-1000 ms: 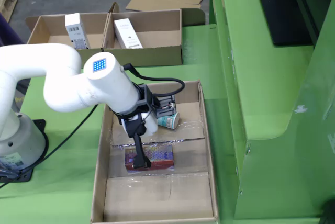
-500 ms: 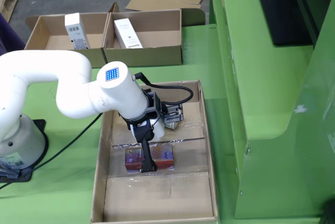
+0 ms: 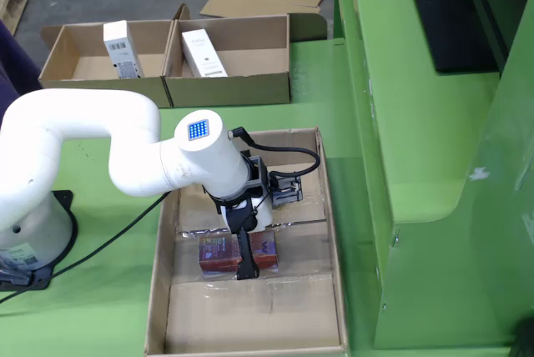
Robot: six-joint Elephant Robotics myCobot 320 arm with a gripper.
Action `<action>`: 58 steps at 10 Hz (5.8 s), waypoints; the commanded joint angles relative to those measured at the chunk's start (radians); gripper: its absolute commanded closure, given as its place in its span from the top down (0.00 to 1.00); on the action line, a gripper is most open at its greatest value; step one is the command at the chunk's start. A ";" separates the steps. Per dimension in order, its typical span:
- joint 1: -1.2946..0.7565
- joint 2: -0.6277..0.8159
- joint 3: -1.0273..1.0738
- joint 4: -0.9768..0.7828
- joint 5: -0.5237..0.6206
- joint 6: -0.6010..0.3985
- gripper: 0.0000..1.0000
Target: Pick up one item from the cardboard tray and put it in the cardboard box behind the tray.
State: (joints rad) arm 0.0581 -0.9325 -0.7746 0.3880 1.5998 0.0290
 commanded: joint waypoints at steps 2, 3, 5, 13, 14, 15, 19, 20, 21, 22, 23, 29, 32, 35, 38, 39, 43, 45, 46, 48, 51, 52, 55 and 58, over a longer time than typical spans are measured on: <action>0.006 -0.031 0.044 0.035 -0.011 0.014 1.00; 0.001 -0.044 0.050 0.029 -0.004 0.010 1.00; -0.014 -0.078 0.056 0.032 0.012 0.000 1.00; -0.026 -0.089 0.003 0.080 0.017 -0.004 1.00; -0.026 -0.089 0.003 0.080 0.017 -0.004 1.00; -0.026 -0.089 0.003 0.080 0.017 -0.004 1.00; -0.026 -0.089 0.003 0.080 0.017 -0.004 0.80; -0.026 -0.089 0.003 0.080 0.017 -0.004 0.70; -0.026 -0.089 0.003 0.080 0.017 -0.004 0.60; -0.026 -0.089 0.003 0.080 0.017 -0.004 0.50; -0.026 -0.089 0.003 0.080 0.017 -0.004 0.40; -0.026 -0.089 0.003 0.080 0.017 -0.004 0.00; -0.026 -0.089 0.003 0.080 0.017 -0.004 0.00; -0.026 -0.089 0.003 0.080 0.017 -0.004 0.00; -0.026 -0.089 0.003 0.080 0.017 -0.004 0.00; -0.026 -0.089 0.003 0.080 0.017 -0.004 0.00; -0.026 0.162 -0.218 0.115 0.029 -0.022 0.00; -0.037 0.300 -0.324 0.137 0.042 -0.039 0.00; -0.043 0.366 -0.352 0.120 0.051 -0.047 0.00; -0.044 0.455 -0.426 0.161 0.054 -0.035 0.00; -0.028 0.591 -0.506 0.182 0.041 -0.020 0.00; -0.009 0.677 -0.503 0.148 0.033 -0.005 0.00; 0.007 0.730 -0.483 0.125 0.024 0.010 0.00; 0.031 0.773 -0.409 0.053 0.009 0.028 0.00</action>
State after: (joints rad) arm 0.0705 -0.2822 -1.2945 0.5000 1.6259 0.0367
